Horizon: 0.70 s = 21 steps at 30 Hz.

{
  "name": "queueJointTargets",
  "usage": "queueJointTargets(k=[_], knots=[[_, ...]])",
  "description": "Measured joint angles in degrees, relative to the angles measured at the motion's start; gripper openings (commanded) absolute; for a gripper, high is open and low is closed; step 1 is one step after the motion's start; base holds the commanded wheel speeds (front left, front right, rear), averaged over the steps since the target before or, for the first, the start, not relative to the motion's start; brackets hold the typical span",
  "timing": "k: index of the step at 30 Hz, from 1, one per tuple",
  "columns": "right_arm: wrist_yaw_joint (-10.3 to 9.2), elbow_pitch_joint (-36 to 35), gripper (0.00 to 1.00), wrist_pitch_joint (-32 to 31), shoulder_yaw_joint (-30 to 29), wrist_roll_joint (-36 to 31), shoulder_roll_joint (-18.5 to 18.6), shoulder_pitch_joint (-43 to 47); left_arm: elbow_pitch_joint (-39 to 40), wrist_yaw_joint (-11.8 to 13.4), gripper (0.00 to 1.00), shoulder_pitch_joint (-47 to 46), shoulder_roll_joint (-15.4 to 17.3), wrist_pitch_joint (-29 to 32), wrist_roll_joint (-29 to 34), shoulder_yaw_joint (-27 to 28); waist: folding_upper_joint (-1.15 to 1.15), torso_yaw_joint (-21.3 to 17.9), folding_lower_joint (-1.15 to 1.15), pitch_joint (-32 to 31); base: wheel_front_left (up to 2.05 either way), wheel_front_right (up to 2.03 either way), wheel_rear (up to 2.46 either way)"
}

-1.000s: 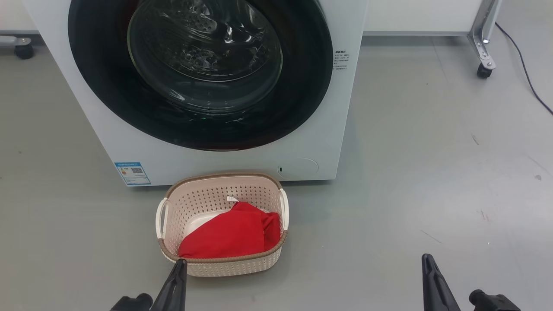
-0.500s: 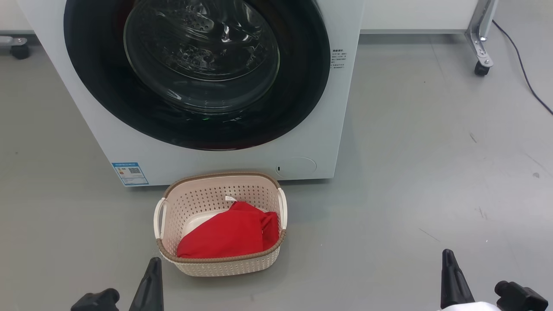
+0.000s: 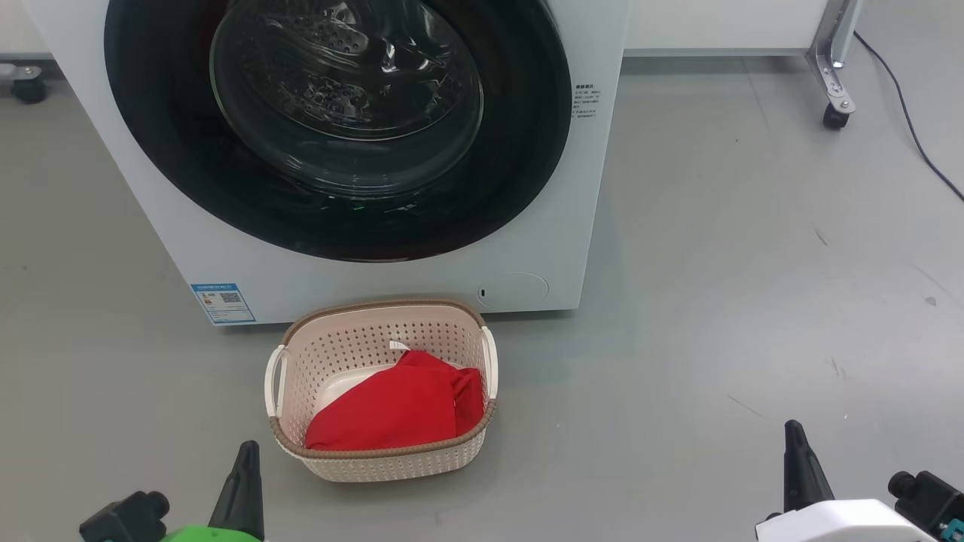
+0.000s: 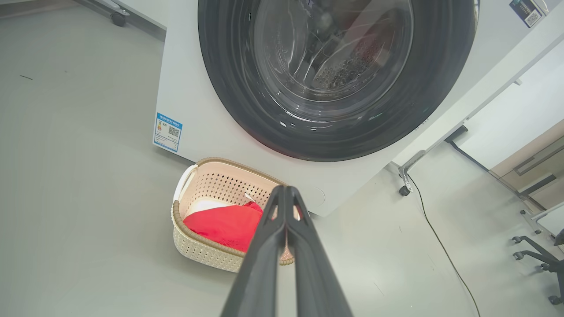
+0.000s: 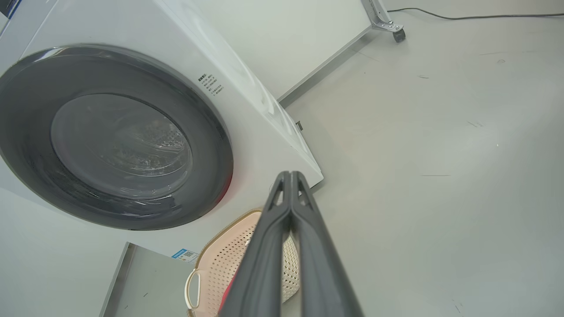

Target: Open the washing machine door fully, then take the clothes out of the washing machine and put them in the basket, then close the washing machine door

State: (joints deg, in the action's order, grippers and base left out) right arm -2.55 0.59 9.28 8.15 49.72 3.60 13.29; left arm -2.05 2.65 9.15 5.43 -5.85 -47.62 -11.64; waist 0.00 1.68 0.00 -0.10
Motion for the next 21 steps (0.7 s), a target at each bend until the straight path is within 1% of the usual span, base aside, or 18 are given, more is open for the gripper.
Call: queueJointTargets(k=[10, 18, 21], knots=[[1.12, 1.90, 0.00, -1.51, -1.37, 8.03, 0.53, -2.19, -1.67, -1.45, 0.00, -1.76, 0.35, 1.26, -8.36, 1.55, 0.00, -0.28, 0.00, 0.07, 0.00, 0.00, 0.00], [2.38, 3.53, 0.00, -3.00, -2.50, 14.41, 1.00, -4.14, -3.16, -2.52, 0.00, -3.05, 0.51, 2.27, -15.03, 2.68, 0.00, -0.50, 0.00, 0.12, 0.00, 0.00, 0.00], [2.53, 4.08, 0.00, -3.45, -2.87, 16.78, 1.09, -4.93, -3.64, -2.88, 0.00, -3.55, 0.52, 2.35, -17.03, 3.20, 0.00, -0.59, 0.00, 0.14, 0.00, 0.00, 0.00]])
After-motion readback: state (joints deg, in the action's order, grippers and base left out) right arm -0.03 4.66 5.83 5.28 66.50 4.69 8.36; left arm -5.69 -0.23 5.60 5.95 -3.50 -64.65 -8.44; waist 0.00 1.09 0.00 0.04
